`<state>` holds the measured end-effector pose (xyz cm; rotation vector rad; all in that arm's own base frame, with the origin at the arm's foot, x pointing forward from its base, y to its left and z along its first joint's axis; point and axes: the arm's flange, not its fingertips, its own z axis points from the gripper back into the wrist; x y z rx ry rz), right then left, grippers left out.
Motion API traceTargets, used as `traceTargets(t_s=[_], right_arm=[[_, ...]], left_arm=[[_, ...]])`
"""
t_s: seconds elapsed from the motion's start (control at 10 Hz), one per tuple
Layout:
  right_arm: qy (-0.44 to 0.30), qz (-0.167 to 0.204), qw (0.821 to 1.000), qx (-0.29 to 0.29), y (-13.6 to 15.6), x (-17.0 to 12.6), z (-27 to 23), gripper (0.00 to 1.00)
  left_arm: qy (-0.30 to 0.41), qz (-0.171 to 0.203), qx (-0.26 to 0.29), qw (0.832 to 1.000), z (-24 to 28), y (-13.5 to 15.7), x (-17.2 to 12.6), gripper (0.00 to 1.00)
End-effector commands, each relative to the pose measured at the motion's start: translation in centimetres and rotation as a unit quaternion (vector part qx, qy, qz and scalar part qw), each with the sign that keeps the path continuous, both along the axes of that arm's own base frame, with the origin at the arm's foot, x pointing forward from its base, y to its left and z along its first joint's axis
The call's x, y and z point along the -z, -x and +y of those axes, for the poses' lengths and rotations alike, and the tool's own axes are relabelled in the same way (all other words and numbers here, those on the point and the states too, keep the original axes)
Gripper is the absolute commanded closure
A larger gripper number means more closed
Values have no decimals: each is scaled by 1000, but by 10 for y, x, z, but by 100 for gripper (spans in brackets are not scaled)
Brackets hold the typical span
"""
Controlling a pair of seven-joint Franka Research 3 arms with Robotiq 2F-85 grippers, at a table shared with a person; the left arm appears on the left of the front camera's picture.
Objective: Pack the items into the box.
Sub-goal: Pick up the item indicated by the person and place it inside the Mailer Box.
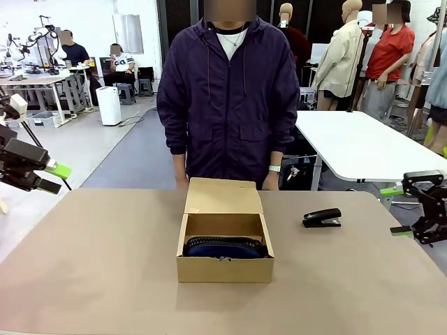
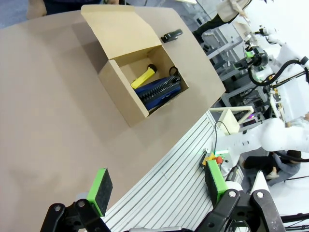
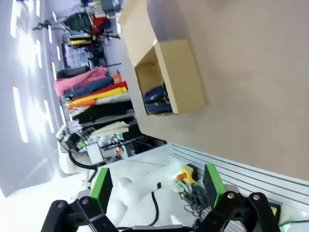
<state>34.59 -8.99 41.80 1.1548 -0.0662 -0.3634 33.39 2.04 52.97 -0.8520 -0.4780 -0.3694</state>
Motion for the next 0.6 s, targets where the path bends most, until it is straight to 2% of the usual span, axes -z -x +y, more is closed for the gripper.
traceTargets(t_s=[0.0,0.5], right_arm=[[37,-1,998,-49,-2,-9,3,0],[37,-1,998,-49,-2,-9,3,0]], left_arm=[[-2,1,5,1000,2,1,-1,0],[-2,1,5,1000,2,1,-1,0]])
